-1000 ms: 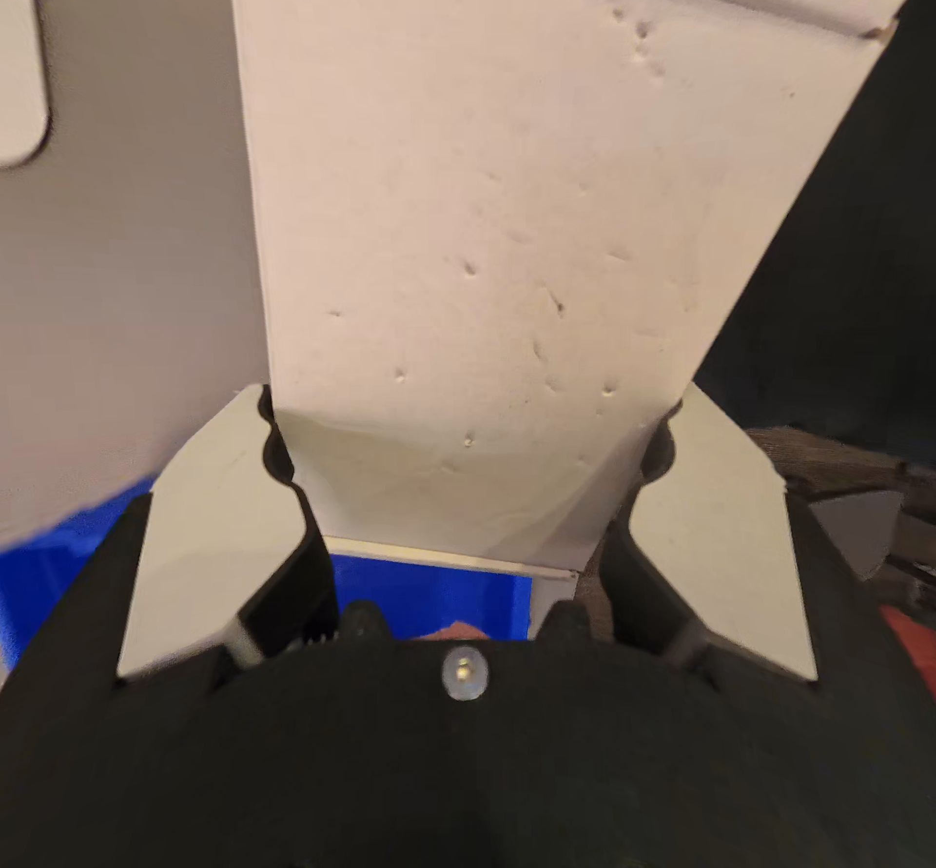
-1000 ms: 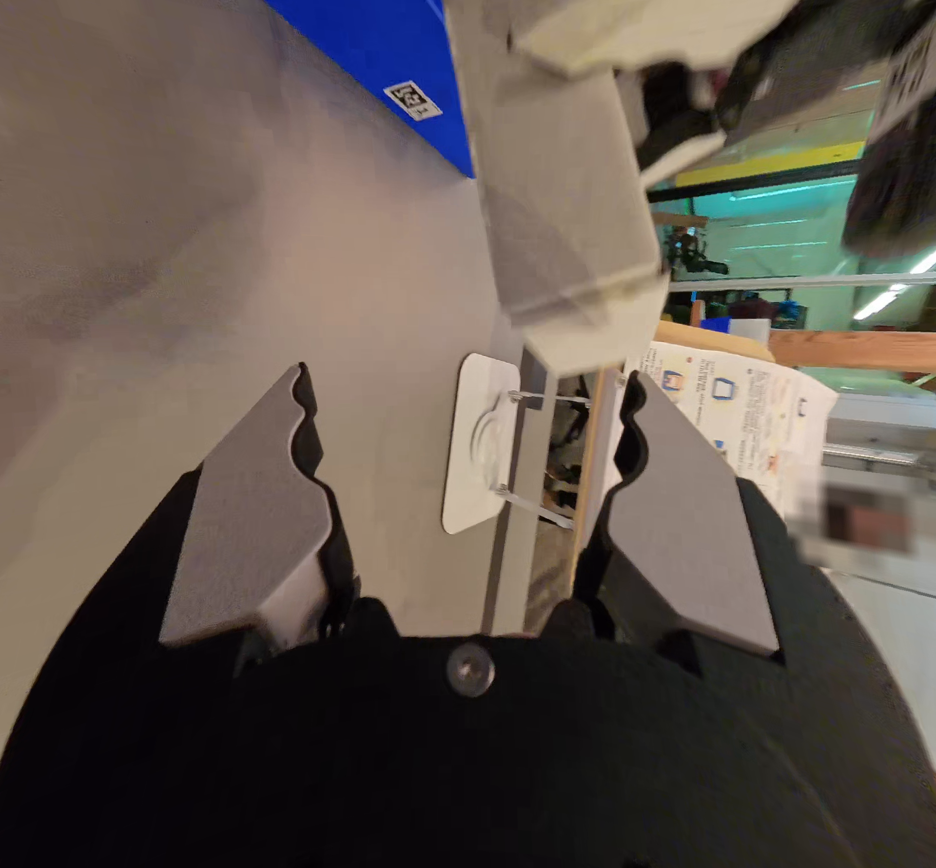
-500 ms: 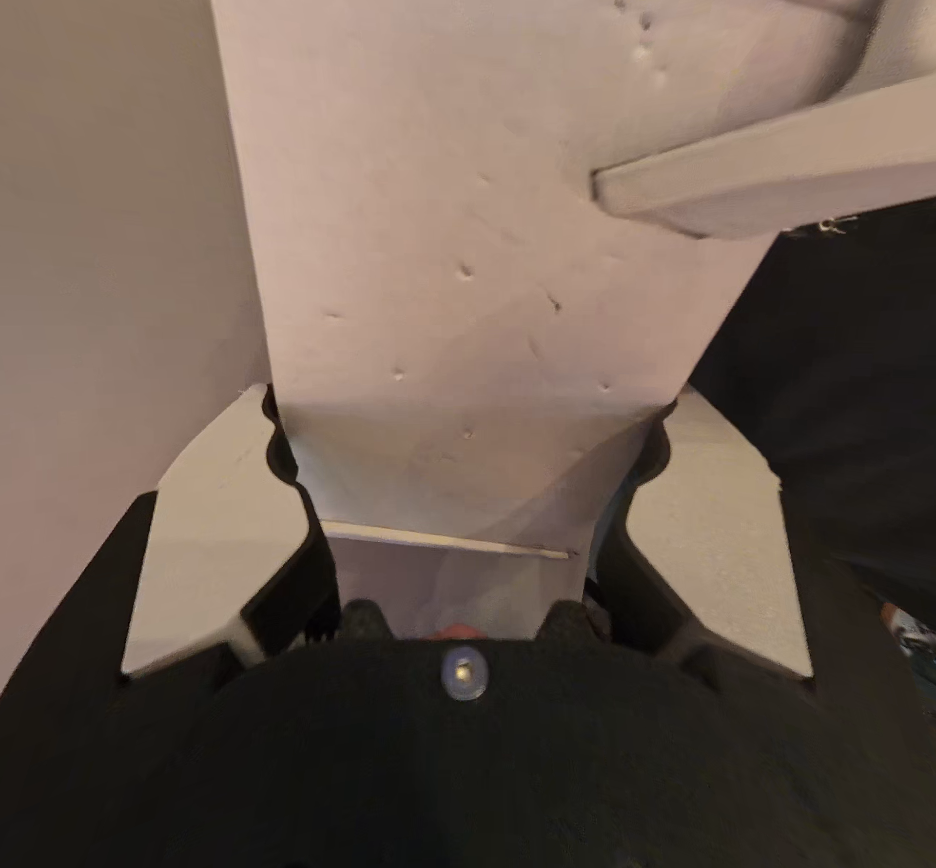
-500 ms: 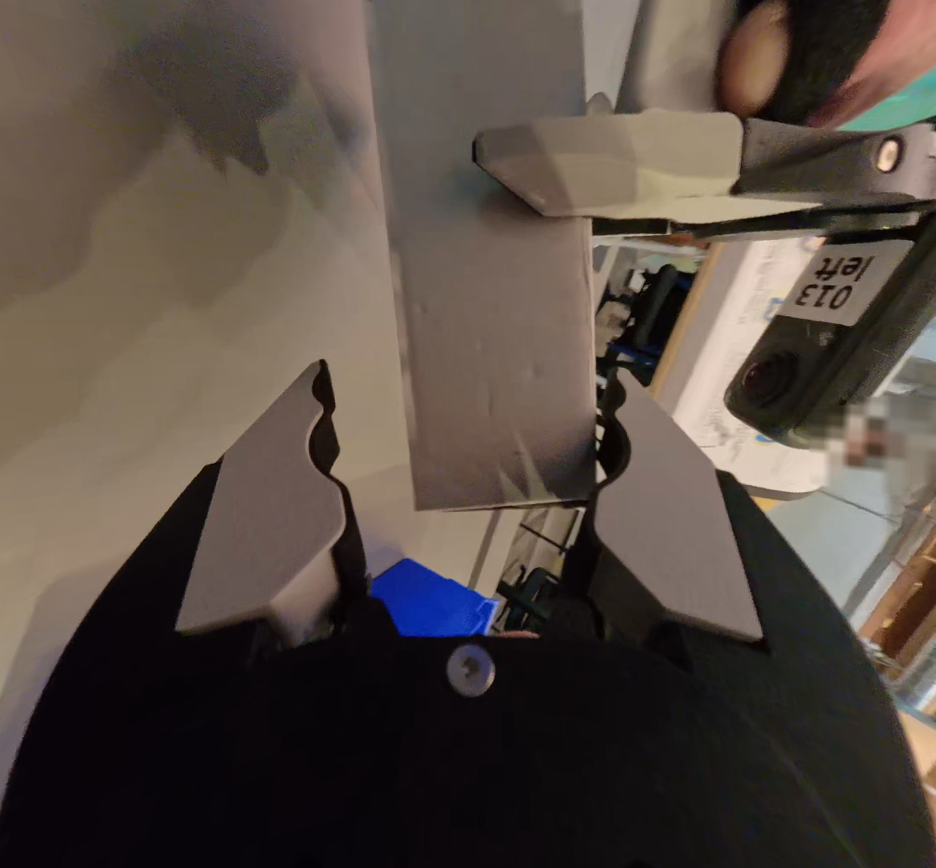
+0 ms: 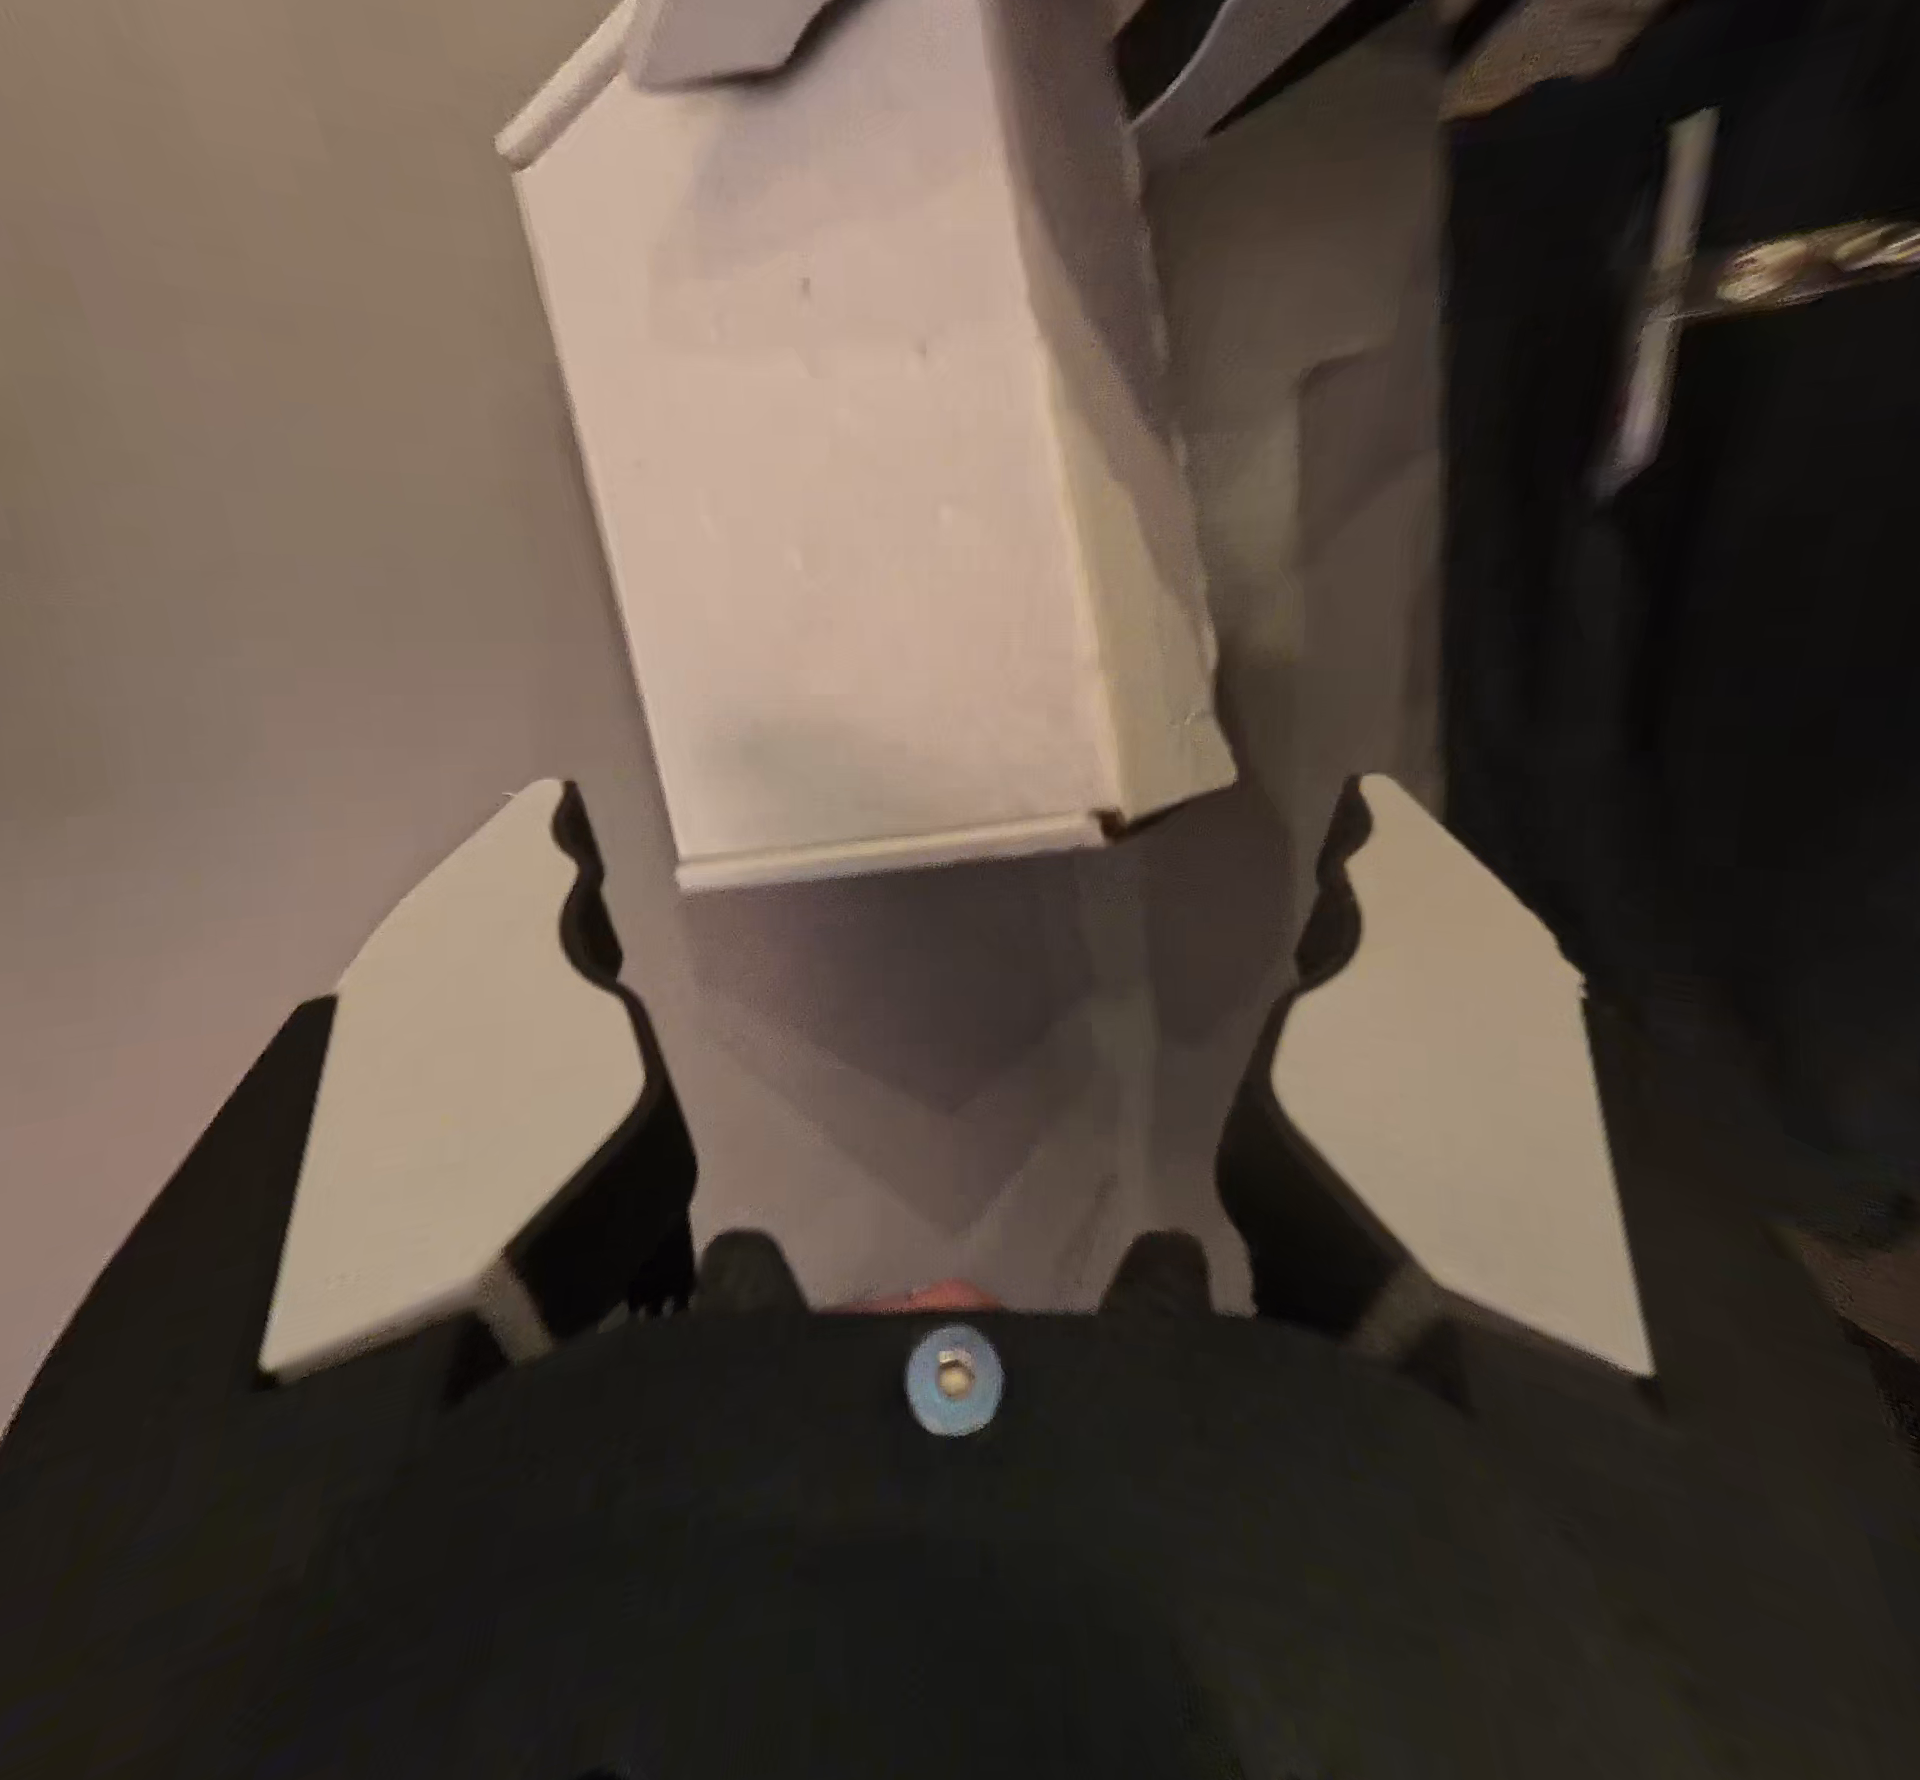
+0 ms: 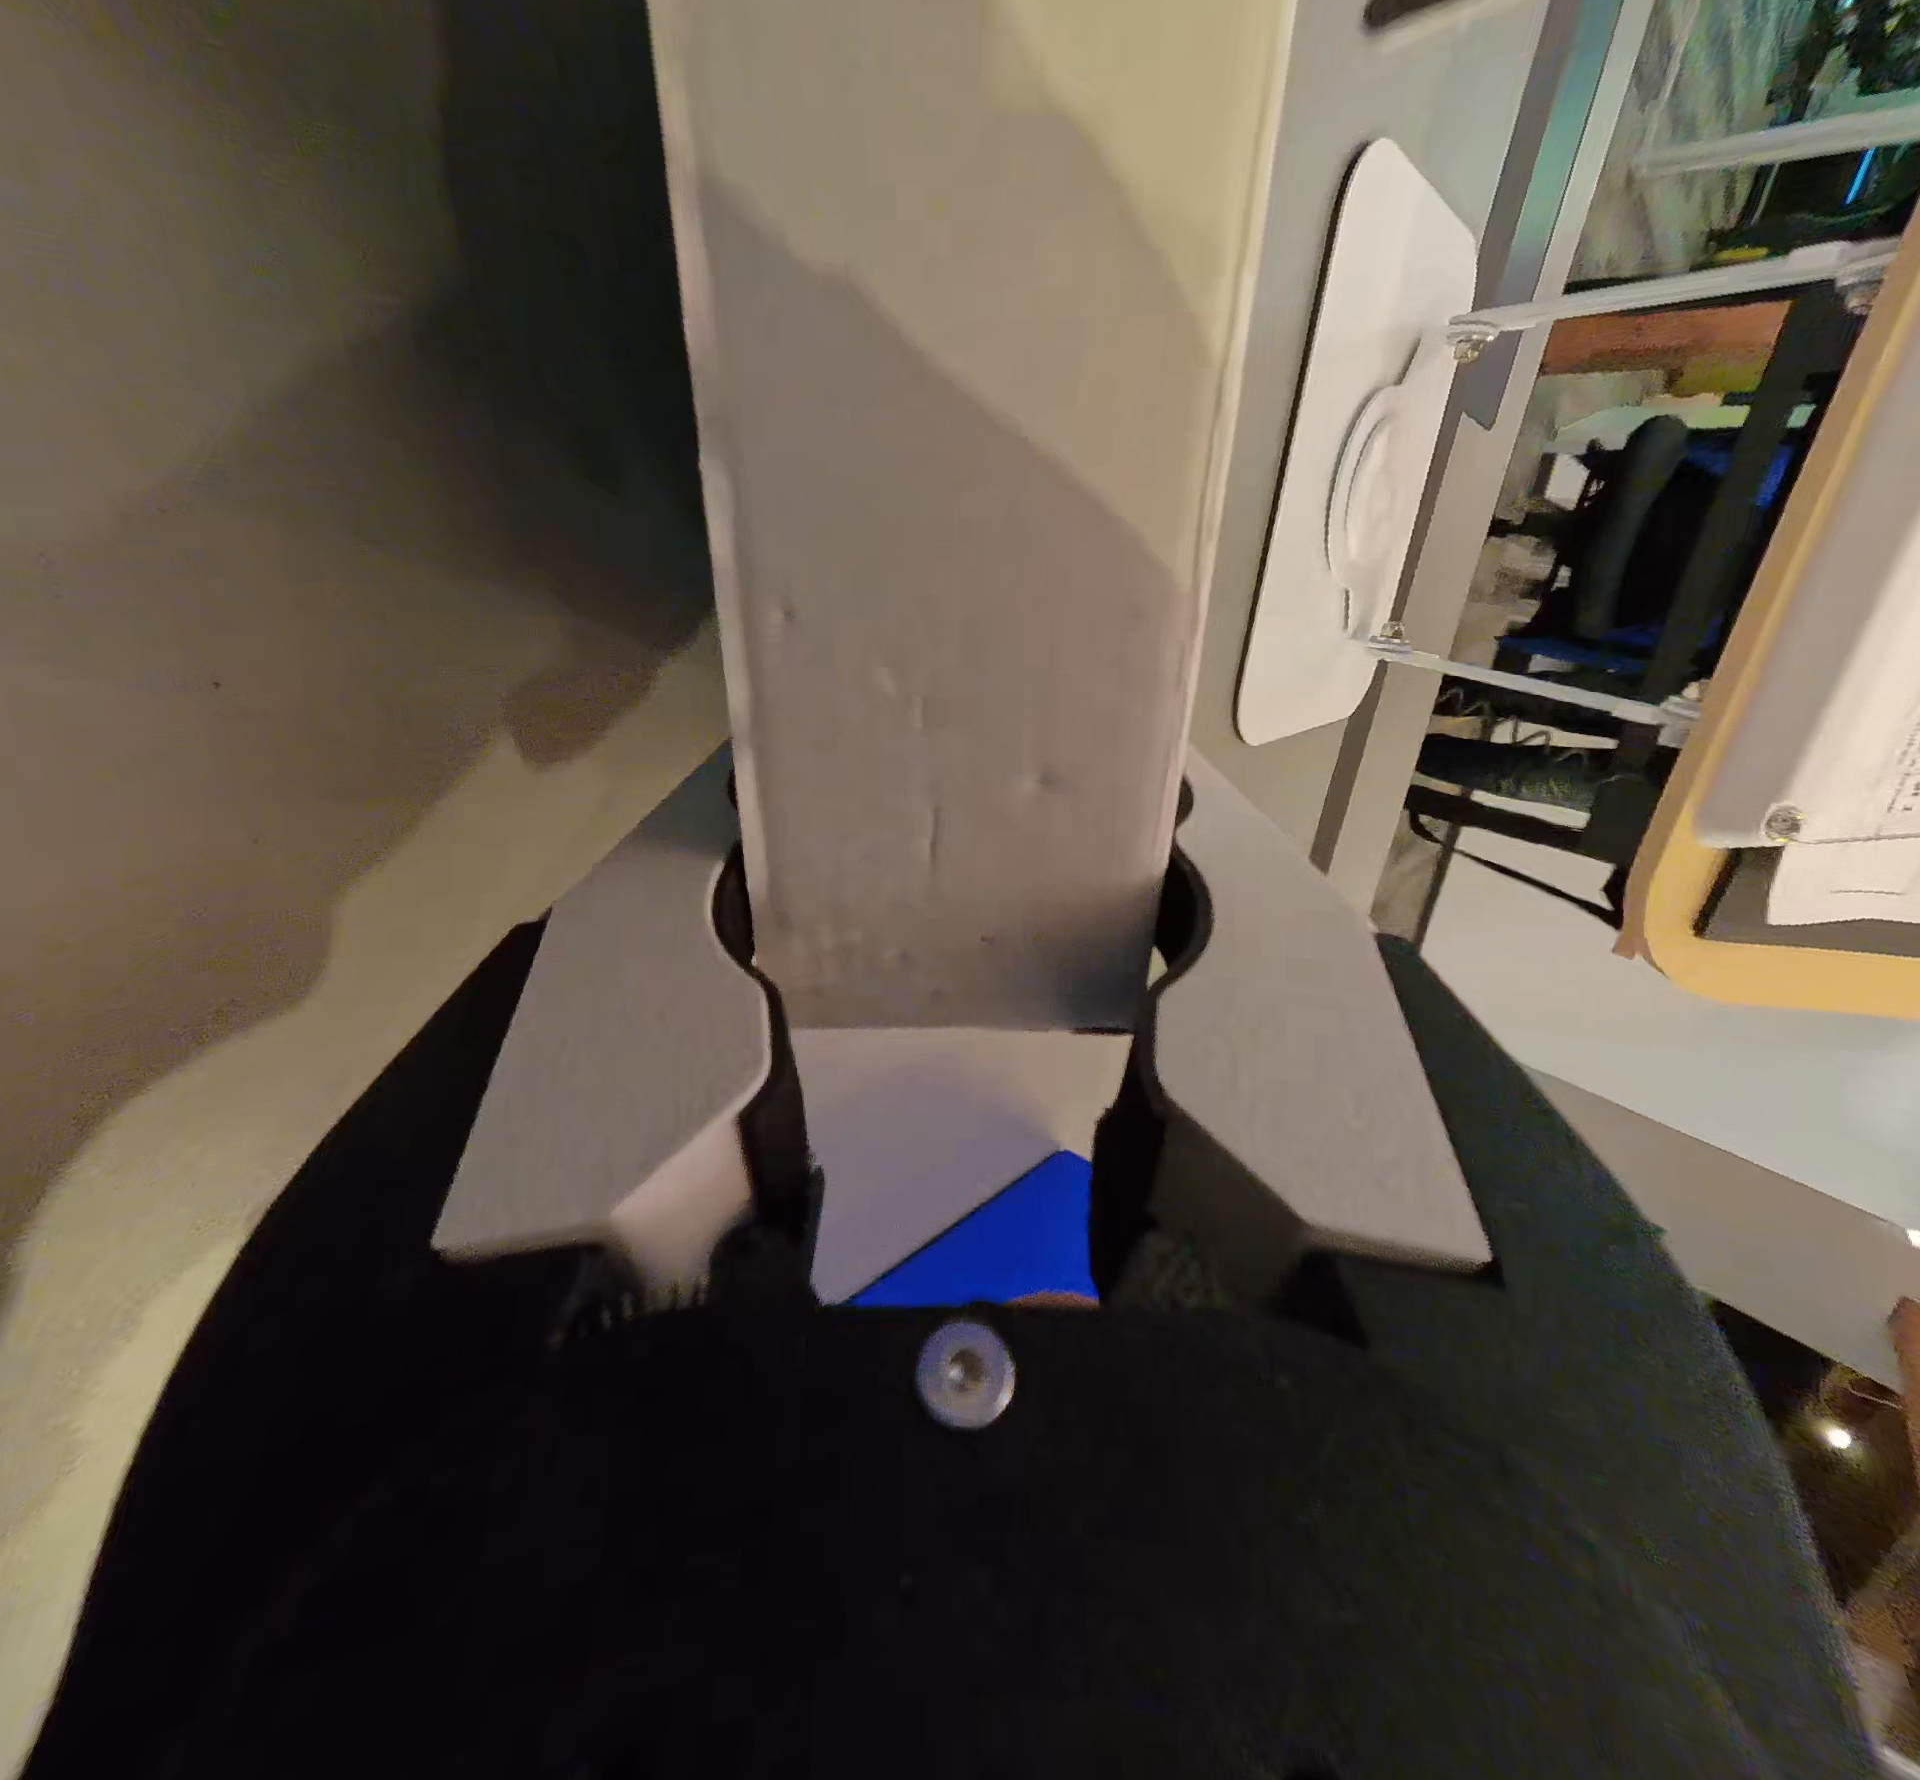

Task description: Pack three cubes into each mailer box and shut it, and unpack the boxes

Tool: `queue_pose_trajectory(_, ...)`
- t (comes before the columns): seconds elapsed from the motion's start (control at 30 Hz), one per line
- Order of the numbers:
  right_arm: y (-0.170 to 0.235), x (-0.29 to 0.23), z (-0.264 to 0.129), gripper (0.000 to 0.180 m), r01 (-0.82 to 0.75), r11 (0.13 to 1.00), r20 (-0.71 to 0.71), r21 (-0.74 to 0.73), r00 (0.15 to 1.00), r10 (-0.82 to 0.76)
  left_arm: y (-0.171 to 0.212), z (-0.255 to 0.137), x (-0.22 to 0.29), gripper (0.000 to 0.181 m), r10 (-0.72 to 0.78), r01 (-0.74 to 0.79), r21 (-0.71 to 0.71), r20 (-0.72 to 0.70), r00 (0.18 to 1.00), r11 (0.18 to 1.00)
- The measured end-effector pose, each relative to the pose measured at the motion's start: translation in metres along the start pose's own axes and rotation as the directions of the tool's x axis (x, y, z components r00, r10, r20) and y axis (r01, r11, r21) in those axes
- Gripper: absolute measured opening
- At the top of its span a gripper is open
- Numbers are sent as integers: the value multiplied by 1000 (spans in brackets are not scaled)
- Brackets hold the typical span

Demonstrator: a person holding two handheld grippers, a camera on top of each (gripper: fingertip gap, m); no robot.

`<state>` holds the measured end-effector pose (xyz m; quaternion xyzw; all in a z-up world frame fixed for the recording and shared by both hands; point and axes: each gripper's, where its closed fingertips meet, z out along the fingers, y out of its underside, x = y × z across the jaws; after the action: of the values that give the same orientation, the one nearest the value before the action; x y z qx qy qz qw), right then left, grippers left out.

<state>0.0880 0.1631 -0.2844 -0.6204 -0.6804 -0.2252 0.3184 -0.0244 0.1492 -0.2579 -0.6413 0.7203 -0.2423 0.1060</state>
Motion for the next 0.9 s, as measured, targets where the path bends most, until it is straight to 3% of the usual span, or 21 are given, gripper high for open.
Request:
queue_pose_trajectory(0.13,-3,2,1,71,-52,999,33,10,998,51,22,18,-1,118,81,-79,-18,284,955,997)
queue_pose_trajectory(0.23,-2,2,1,71,-45,999,28,1,999,45,31,26,-20,109,131,-120,-53,507,852,991)
queue_pose_trajectory(0.4,2,0,-1,72,-33,999,25,-32,999,34,26,30,-30,74,265,-248,-126,679,685,961)
queue_pose_trajectory(0.53,4,-4,-2,73,-63,997,57,-38,996,65,23,28,-30,65,286,-279,-127,697,657,952)
queue_pose_trajectory(0.6,3,0,-4,84,-48,998,16,-43,999,49,23,28,-30,65,292,-274,-141,699,652,951)
queue_pose_trajectory(0.7,-6,2,-14,85,15,999,-33,-31,999,-16,23,28,-30,64,274,-256,-131,693,667,958)
queue_pose_trajectory(0.8,-15,0,-21,61,52,999,-42,8,998,-52,22,29,-31,64,299,-273,-152,692,657,950)
queue_pose_trajectory(0.9,-13,-1,-22,60,13,1000,9,21,1000,-14,20,29,-30,64,287,-266,-140,685,670,954)
